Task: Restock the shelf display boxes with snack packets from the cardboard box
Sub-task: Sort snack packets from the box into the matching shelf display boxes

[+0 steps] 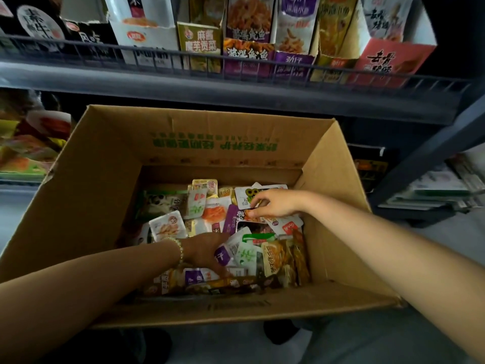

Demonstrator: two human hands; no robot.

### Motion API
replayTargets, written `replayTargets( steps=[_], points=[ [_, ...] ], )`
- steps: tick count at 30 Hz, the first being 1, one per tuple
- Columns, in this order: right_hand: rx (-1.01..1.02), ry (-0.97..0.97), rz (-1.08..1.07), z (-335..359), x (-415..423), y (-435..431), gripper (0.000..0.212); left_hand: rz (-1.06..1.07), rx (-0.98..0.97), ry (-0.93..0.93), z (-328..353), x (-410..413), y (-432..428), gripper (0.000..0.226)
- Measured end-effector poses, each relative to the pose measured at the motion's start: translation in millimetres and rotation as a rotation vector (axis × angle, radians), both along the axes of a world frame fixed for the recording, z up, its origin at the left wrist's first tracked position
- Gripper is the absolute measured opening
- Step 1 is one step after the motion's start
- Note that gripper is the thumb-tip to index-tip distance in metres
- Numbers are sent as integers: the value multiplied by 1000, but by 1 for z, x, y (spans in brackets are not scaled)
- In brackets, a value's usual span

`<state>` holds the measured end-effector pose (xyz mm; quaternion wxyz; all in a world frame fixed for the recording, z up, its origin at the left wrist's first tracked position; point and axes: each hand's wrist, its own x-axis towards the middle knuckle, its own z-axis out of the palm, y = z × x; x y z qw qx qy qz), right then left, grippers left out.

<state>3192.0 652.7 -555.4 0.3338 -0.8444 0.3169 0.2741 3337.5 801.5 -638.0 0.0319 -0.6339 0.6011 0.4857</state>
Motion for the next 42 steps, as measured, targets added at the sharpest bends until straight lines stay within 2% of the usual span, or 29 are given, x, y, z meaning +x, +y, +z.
replayTargets(
  steps=[4,7,10,12,15,18,22,24,27,30,32,34,38,42],
  points=[
    [18,-28,-13,1,-2,1,48,32,-3,48,18,14,-2,37],
    [38,-141,-80,5,1,0,46,149,-43,90,53,36,-11,19],
    [138,-305,-164,16,7,5,52,214,-162,14,88,53,-15,24],
    [203,-402,-193,22,10,8,66,198,-231,-24,109,55,-15,21],
    [229,-478,-205,32,13,11,79,252,-348,23,135,54,-15,15],
    [206,-593,-307,41,16,12,69,400,-517,83,151,50,-21,18],
    [330,-723,-518,43,16,16,37,767,-689,272,147,39,-28,18],
    [385,-756,-604,43,18,22,29,886,-701,386,141,33,-29,17],
    [414,-824,-677,41,21,26,29,1015,-699,515,138,24,-27,19],
    [419,-910,-747,41,23,27,20,1159,-465,753,142,20,-23,32],
    [422,-946,-784,41,23,27,18,1117,-249,819,146,26,-20,42],
    [412,-946,-782,42,22,28,18,967,-125,769,147,34,-16,50],
    [351,-940,-718,49,24,28,16,872,-293,677,144,38,-12,31],
    [208,-1001,-770,52,22,24,67,828,-373,656,143,32,-13,26]
  ],
)
